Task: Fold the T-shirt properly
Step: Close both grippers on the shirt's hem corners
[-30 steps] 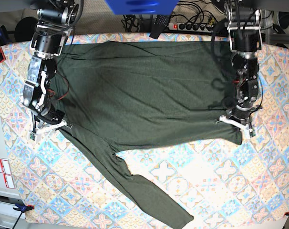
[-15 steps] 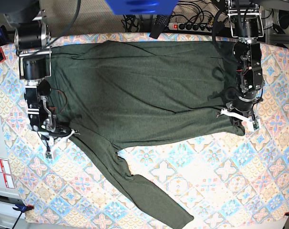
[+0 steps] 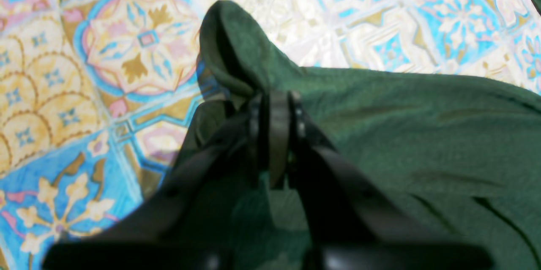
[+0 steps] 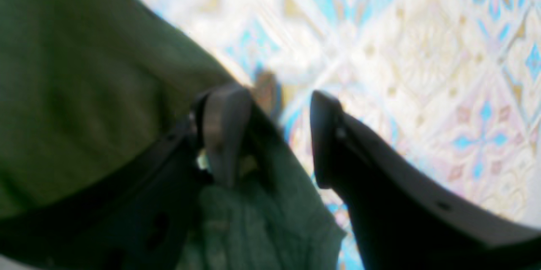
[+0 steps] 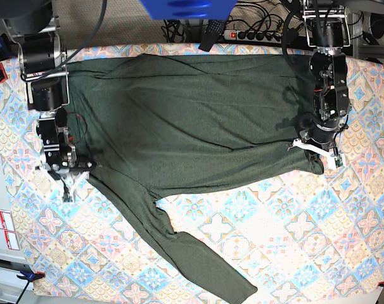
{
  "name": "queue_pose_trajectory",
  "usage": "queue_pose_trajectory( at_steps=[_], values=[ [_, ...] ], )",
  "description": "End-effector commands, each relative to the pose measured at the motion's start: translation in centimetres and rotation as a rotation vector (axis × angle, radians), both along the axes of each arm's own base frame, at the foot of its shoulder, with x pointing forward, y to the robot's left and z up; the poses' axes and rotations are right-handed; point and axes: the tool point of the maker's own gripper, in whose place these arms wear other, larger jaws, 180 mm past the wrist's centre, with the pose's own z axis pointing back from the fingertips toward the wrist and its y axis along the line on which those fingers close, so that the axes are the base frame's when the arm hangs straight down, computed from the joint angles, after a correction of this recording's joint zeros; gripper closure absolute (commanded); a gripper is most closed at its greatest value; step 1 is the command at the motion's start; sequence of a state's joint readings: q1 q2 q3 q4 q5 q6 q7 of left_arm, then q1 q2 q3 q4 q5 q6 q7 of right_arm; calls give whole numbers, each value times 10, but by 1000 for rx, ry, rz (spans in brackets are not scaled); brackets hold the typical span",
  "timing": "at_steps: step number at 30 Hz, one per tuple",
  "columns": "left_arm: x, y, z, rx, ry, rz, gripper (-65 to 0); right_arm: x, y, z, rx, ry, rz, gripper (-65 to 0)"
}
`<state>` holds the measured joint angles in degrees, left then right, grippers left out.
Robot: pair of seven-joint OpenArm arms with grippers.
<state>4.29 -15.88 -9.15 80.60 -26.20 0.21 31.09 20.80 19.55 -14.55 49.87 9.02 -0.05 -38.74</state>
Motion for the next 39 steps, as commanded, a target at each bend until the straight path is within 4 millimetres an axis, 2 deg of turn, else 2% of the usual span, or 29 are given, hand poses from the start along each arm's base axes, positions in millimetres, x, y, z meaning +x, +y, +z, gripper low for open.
queue_pose_trajectory(
  at_steps=[1, 10, 15, 18, 21, 24, 32, 36, 39],
  values=[
    [11, 5, 17, 17, -55, 1, 0, 20, -7, 20, -15, -70, 2, -271],
    [11, 5, 17, 17, -55, 1, 0, 21, -7, 22, -17, -81, 6, -269],
    [11, 5, 17, 17, -55, 1, 0, 36, 4, 45, -15, -150, 37, -269],
    [11, 5, 17, 15, -55, 1, 0, 39, 8, 51, -11, -168, 47, -269],
    [11, 5, 17, 15, -55, 1, 0, 41, 22, 48, 11, -170, 55, -269],
    [12, 5, 17, 15, -56, 1, 0, 41, 24, 47, 15, -170, 56, -270],
    [12, 5, 18, 15, -58, 1, 0, 42, 45, 41, 57, -161, 108, -270],
    [13, 5, 18, 15, -59, 1, 0, 35, 53, 26, 87, -113, 153, -270],
    [13, 5, 18, 15, -59, 1, 0, 32, 66, 13, 120, -109, 154, -269]
  ],
)
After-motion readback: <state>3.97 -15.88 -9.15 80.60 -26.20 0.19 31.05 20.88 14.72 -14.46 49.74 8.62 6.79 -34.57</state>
